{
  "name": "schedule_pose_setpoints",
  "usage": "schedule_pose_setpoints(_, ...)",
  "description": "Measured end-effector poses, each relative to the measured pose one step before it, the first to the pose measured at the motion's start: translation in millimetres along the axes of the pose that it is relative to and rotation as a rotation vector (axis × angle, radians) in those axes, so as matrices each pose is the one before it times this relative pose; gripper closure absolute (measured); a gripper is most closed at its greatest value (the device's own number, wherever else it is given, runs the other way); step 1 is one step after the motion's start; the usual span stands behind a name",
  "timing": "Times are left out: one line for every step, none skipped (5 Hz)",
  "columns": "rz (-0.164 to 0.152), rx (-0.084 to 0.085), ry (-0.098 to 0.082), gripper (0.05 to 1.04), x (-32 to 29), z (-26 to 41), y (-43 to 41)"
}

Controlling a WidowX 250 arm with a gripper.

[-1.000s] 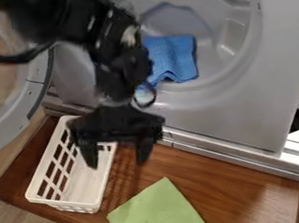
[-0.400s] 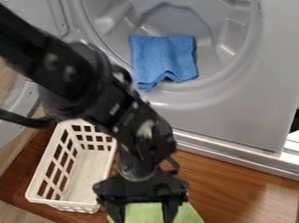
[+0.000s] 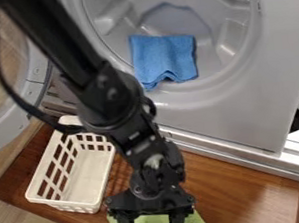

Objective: Move the green cloth to the right side of the table

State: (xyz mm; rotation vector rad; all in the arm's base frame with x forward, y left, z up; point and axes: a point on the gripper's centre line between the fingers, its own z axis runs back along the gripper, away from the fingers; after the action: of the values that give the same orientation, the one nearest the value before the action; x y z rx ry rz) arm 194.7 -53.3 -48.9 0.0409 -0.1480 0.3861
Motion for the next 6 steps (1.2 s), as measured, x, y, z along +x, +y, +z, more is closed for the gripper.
schedule_pose_setpoints(0.0246,0.0178,-0.0172,0.084,3.1,-13.21,2.05)
schedule_pose_setpoints(0.0315,0.0206,0.0006,0.084,0.77,-14.6,6.42)
schedule_pose_setpoints(-0.0148,-0.0006,-0.0246,0.084,3.98,-4.83,-0.8)
schedule_pose_setpoints(-0.0079,0.0032,0.008,0.084,-0.33,0.54,-7.59)
schedule_pose_setpoints(-0.0191,-0.0212,0.0352,0.085,2.42,0.72,-18.08)
schedule_pose_setpoints(0.0054,-0.0443,0.0116,0.084,6.3,-0.22,-23.81)
